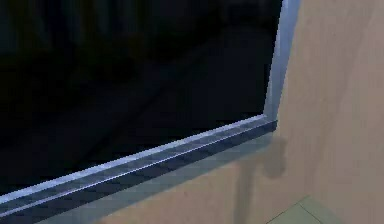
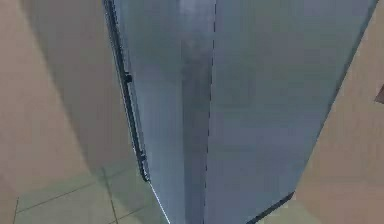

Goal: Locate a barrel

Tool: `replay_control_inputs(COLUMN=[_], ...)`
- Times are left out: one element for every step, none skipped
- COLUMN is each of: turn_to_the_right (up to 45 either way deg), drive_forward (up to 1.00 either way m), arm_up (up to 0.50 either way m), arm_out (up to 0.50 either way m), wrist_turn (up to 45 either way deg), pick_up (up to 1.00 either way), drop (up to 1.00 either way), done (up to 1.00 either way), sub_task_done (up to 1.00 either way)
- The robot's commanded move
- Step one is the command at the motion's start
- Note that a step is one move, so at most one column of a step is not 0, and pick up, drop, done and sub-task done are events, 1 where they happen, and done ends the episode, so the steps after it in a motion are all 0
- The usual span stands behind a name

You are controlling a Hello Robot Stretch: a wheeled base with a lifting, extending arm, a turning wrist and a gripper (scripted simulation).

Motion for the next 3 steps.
replay_control_inputs(turn_to_the_right=[-45.0,-45.0,-45.0], drive_forward=[0.0,0.0,0.0], arm_up=[0.0,0.0,0.0], arm_out=[0.0,0.0,0.0], wrist_turn=[0.0,0.0,0.0], pick_up=[0.0,0.0,0.0], drop=[0.0,0.0,0.0], done=[0.0,0.0,0.0], sub_task_done=[0.0,0.0,0.0])
